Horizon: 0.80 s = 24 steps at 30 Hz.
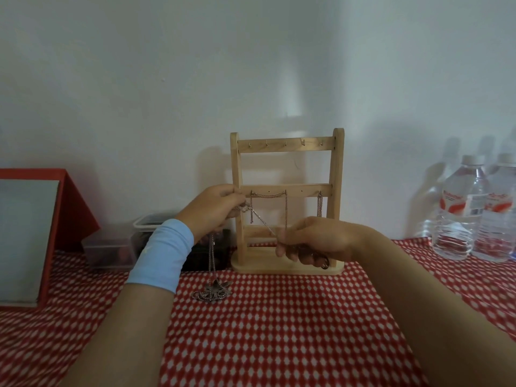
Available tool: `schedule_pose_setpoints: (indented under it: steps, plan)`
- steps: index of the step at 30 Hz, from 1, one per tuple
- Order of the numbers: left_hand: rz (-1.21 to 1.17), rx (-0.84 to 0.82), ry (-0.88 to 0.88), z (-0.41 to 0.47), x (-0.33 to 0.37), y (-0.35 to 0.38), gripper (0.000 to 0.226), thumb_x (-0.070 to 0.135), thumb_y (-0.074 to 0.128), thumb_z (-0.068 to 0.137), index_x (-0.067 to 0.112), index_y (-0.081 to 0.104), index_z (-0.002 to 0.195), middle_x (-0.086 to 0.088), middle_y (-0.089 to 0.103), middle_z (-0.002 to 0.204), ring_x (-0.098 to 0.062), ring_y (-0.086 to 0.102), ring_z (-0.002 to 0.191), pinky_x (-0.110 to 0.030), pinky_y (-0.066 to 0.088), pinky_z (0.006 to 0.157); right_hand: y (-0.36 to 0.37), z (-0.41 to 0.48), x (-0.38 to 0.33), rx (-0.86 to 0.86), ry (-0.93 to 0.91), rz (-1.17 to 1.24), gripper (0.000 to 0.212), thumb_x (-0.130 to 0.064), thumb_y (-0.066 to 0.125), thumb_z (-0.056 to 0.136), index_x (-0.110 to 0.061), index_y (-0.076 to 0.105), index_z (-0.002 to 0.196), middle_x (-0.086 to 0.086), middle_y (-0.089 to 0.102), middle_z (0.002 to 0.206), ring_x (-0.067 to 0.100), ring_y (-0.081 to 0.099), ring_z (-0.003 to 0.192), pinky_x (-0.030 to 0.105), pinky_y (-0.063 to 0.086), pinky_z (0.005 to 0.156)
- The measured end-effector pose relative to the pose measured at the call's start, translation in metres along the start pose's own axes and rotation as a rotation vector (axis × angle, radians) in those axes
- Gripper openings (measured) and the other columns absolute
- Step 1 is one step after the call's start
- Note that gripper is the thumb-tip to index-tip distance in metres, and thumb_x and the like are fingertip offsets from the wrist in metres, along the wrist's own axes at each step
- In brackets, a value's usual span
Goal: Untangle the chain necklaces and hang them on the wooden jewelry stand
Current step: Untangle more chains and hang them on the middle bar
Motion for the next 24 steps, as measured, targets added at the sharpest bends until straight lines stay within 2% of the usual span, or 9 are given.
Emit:
schedule_pose_setpoints:
  steps: [2, 4, 7, 11, 13, 15, 17, 19, 24]
  plan:
    - [0.035, -0.058, -0.004, -0.002, 0.000, 0.003, 0.021, 0.024, 0.051, 0.098, 0.017, 0.064, 0.083, 0.007, 0.053, 0.059, -0.007, 0.039, 0.045, -0.019, 0.029, 0.043, 0.001, -0.004, -0.005, -0.036, 0.088, -0.122, 0.037, -0.033, 0.051, 0.106, -0.009, 0.077, 0.093, 0.004, 0.075, 0.089, 0.016, 0.068, 0.075, 0.026, 0.055, 0.068]
    - [0.033, -0.110, -0.001, -0.003, 0.002, 0.007, 0.019, 0.024, 0.051, 0.099, 0.017, 0.064, 0.088, 0.001, 0.051, 0.061, -0.010, 0.037, 0.047, -0.020, 0.027, 0.042, 0.002, -0.003, -0.008, -0.061, 0.062, -0.166, 0.028, -0.027, 0.054, 0.104, -0.011, 0.075, 0.113, 0.001, 0.078, 0.111, 0.017, 0.072, 0.105, 0.035, 0.054, 0.099]
    - [0.044, -0.165, 0.023, -0.005, 0.005, 0.014, 0.018, 0.025, 0.049, 0.101, 0.020, 0.061, 0.088, 0.002, 0.051, 0.056, -0.006, 0.035, 0.036, -0.016, 0.026, 0.037, 0.009, 0.003, -0.014, -0.056, -0.134, 0.113, 0.036, -0.017, 0.058, 0.101, -0.014, 0.061, 0.136, 0.003, 0.074, 0.126, 0.017, 0.067, 0.122, 0.041, 0.045, 0.110]
    - [0.092, -0.172, 0.043, -0.004, 0.005, 0.017, 0.018, 0.028, 0.047, 0.101, 0.020, 0.060, 0.090, 0.002, 0.055, 0.055, -0.007, 0.037, 0.035, -0.017, 0.029, 0.039, 0.014, 0.010, -0.014, -0.035, -0.272, 0.313, 0.019, -0.008, 0.051, 0.105, -0.002, 0.068, 0.112, 0.010, 0.066, 0.080, 0.023, 0.066, 0.076, 0.049, 0.055, 0.099]
    - [0.152, -0.174, 0.041, -0.002, 0.003, 0.014, 0.018, 0.028, 0.046, 0.102, 0.020, 0.059, 0.091, 0.002, 0.057, 0.060, -0.006, 0.039, 0.037, -0.018, 0.030, 0.040, 0.014, 0.010, -0.014, 0.051, -0.237, 0.295, 0.021, -0.011, 0.050, 0.106, -0.006, 0.070, 0.102, 0.002, 0.054, 0.068, 0.015, 0.049, 0.059, 0.038, 0.058, 0.072]
    - [0.197, -0.187, 0.039, -0.001, 0.001, 0.015, 0.021, 0.030, 0.044, 0.102, 0.018, 0.058, 0.092, 0.003, 0.053, 0.065, -0.007, 0.041, 0.045, -0.021, 0.035, 0.044, 0.014, 0.008, -0.016, 0.108, -0.219, 0.254, 0.023, -0.021, 0.052, 0.106, -0.012, 0.071, 0.097, -0.001, 0.051, 0.068, 0.011, 0.036, 0.053, 0.025, 0.037, 0.051]
    - [0.212, -0.199, 0.036, -0.001, 0.001, 0.017, 0.024, 0.031, 0.042, 0.103, 0.016, 0.058, 0.094, 0.004, 0.051, 0.070, -0.009, 0.043, 0.053, -0.021, 0.038, 0.047, 0.016, 0.007, -0.017, 0.130, -0.217, 0.224, 0.029, -0.036, 0.054, 0.104, -0.014, 0.073, 0.098, -0.003, 0.053, 0.068, 0.009, 0.030, 0.049, 0.024, 0.023, 0.046]
    - [0.182, -0.216, 0.044, -0.002, 0.000, 0.019, 0.027, 0.032, 0.040, 0.103, 0.020, 0.059, 0.089, 0.006, 0.055, 0.074, -0.010, 0.049, 0.057, -0.021, 0.040, 0.047, 0.018, 0.007, -0.018, 0.174, -0.228, 0.210, 0.034, -0.043, 0.057, 0.101, -0.014, 0.074, 0.100, -0.003, 0.055, 0.069, 0.007, 0.030, 0.047, 0.023, 0.021, 0.044]
    - [0.070, -0.217, 0.010, -0.002, -0.002, 0.019, 0.030, 0.034, 0.041, 0.103, 0.021, 0.062, 0.088, 0.002, 0.059, 0.082, -0.014, 0.056, 0.072, -0.023, 0.044, 0.052, 0.019, 0.007, -0.017, 0.247, -0.243, 0.269, 0.023, -0.029, 0.063, 0.100, -0.012, 0.078, 0.098, -0.001, 0.064, 0.077, 0.010, 0.037, 0.050, 0.024, 0.028, 0.048]
Point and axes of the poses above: each hand's wrist, its own z-axis towards the middle knuckle, its own y-axis out of the palm, x = y × z, the point moved 1 cm from there along z, towards the middle knuckle
